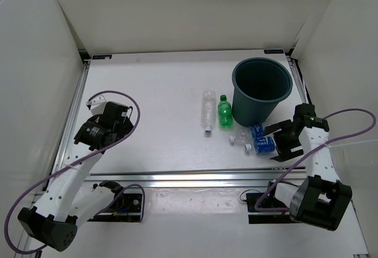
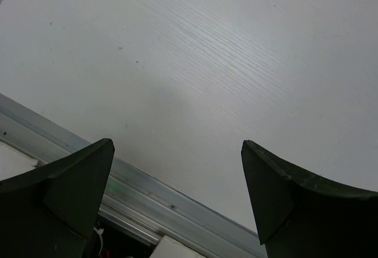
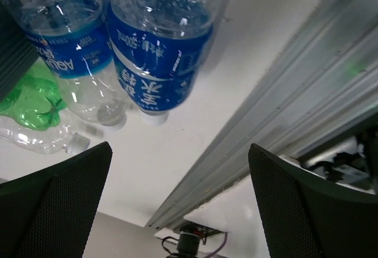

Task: Put the plastic bottles in the bin

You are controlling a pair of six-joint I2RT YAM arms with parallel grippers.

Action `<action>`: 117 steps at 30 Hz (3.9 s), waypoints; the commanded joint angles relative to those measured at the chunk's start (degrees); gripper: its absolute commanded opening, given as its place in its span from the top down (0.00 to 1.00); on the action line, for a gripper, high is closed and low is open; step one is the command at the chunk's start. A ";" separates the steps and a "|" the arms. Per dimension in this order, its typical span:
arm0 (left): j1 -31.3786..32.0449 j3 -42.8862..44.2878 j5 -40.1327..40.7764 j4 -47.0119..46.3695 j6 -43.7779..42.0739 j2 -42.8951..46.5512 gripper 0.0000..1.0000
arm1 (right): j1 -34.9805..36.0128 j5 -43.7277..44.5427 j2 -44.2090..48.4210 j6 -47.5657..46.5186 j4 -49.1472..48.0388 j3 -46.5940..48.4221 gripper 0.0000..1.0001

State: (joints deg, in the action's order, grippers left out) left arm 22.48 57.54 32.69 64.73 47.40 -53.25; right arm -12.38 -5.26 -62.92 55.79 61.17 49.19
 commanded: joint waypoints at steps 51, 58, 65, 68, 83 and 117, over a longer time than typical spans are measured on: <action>0.28 8.99 -10.01 -8.57 -13.91 -10.28 0.00 | 17.30 17.12 -31.47 -24.41 -0.35 68.58 0.04; 0.28 8.39 -11.06 -8.57 -12.59 -9.68 0.00 | 11.54 22.51 -21.66 -15.55 2.20 63.78 0.00; 0.28 7.85 -11.07 -8.57 -12.06 -9.15 0.00 | -7.20 -1.10 -1.63 -4.56 -3.76 27.23 0.00; 0.28 7.32 -10.45 -9.09 -12.59 -9.76 0.00 | -9.68 -6.60 3.57 -3.33 -8.32 11.96 0.00; 0.28 5.48 -12.55 -10.67 -13.82 -10.91 0.00 | -7.93 -20.33 -13.45 -3.49 -24.69 1.15 0.00; 0.28 7.68 -10.19 -7.25 -12.77 -13.54 0.00 | -2.82 -10.56 -14.28 -11.23 -2.12 5.74 0.72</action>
State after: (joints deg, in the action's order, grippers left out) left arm 22.48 63.37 21.63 56.99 34.11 -66.46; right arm -15.25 -16.91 -84.95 45.47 50.26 54.19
